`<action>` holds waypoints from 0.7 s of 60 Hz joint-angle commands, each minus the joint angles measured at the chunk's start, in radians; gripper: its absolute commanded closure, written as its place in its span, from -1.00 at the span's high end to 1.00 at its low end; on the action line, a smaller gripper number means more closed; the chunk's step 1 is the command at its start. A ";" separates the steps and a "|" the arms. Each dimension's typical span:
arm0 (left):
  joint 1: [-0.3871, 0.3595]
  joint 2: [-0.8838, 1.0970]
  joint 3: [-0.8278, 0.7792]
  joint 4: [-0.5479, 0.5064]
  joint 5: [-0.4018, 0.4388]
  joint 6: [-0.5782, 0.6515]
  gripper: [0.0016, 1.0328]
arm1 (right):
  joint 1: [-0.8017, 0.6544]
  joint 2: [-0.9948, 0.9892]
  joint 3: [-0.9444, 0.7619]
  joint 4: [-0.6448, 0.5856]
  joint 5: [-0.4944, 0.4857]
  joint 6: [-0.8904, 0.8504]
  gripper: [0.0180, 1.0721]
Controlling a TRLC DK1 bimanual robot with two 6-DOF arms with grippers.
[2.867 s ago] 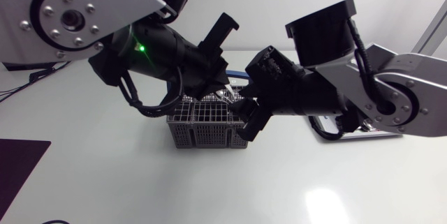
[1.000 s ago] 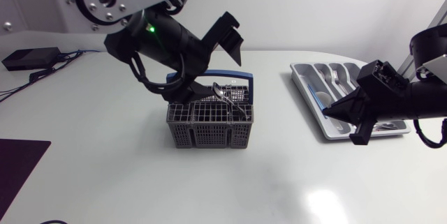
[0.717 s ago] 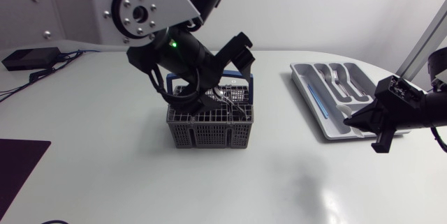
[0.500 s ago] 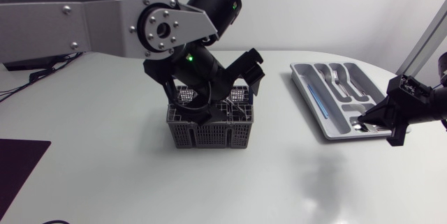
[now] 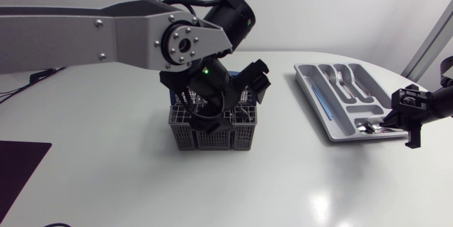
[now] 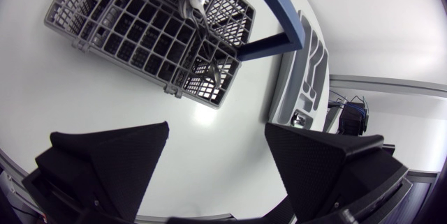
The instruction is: Unload the cutlery basket into the drawer organizer.
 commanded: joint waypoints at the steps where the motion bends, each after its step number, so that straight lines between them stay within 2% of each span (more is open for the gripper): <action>1: -0.011 0.029 0.029 0.005 -0.011 -0.046 0.87 | 0.016 0.029 0.011 0.040 0.035 -0.056 -0.89; 16: -0.022 0.065 0.039 0.005 -0.033 -0.080 0.87 | 0.045 0.087 0.047 0.123 0.139 -0.081 -0.88; 30: -0.019 0.078 0.051 0.002 -0.053 -0.115 0.86 | 0.058 0.120 0.047 0.176 0.187 -0.104 -0.63; 32: -0.017 0.078 0.054 0.002 -0.053 -0.126 0.86 | 0.059 0.123 0.044 0.186 0.193 -0.104 -0.54; 38: -0.016 0.078 0.060 0.003 -0.057 -0.140 0.86 | 0.062 0.143 0.040 0.193 0.265 -0.121 0.16; 40: -0.014 0.078 0.062 0.003 -0.057 -0.143 0.86 | 0.064 0.152 0.038 0.195 0.294 -0.122 0.33; 42: -0.014 0.078 0.062 0.003 -0.059 -0.147 0.86 | 0.065 0.158 0.034 0.195 0.317 -0.128 0.39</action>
